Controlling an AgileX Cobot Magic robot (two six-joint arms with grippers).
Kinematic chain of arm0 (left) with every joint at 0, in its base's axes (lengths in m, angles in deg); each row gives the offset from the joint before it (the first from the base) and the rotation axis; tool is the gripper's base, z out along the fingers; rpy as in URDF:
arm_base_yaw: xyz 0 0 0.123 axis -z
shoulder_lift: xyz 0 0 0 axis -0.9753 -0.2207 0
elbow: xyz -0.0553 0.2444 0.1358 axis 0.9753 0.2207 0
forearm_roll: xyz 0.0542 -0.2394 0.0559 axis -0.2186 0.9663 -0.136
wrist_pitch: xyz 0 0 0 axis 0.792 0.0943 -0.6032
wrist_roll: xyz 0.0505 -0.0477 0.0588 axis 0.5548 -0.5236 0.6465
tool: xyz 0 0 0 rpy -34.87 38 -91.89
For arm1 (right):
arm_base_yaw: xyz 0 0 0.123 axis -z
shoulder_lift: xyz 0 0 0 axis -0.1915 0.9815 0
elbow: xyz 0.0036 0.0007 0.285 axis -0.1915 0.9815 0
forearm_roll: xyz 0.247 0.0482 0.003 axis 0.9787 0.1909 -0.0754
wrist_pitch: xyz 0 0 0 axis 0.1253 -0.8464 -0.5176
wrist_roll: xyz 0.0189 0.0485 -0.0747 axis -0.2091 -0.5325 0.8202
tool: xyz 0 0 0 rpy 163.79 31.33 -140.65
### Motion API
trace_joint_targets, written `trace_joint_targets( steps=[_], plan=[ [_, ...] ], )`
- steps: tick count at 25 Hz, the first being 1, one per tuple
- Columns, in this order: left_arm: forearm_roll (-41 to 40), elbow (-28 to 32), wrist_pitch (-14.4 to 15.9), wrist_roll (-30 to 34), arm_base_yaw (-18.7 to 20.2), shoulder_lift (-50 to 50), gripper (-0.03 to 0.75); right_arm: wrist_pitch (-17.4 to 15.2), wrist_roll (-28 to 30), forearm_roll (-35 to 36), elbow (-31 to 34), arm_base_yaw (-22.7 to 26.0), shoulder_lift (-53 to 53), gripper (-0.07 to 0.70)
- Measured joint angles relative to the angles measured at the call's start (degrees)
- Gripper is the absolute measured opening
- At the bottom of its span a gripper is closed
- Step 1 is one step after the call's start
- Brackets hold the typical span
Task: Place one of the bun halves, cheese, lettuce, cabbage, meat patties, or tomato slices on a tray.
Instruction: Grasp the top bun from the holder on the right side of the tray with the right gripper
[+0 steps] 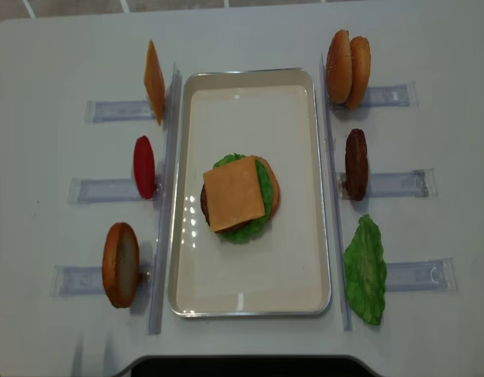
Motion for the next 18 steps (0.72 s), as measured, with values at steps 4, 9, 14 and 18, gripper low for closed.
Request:
trace_joint_targets(
  steps=[4, 9, 14, 18],
  plan=[
    [0.0, 0.0, 0.0, 0.0, 0.0, 0.0, 0.389, 0.0, 0.0, 0.0, 0.0, 0.0, 0.0, 0.416],
    [0.0, 0.0, 0.0, 0.0, 0.0, 0.0, 0.389, 0.0, 0.0, 0.0, 0.0, 0.0, 0.0, 0.416],
    [0.0, 0.0, 0.0, 0.0, 0.0, 0.0, 0.389, 0.0, 0.0, 0.0, 0.0, 0.0, 0.0, 0.416],
    [0.0, 0.0, 0.0, 0.0, 0.0, 0.0, 0.389, 0.0, 0.0, 0.0, 0.0, 0.0, 0.0, 0.416]
  ],
)
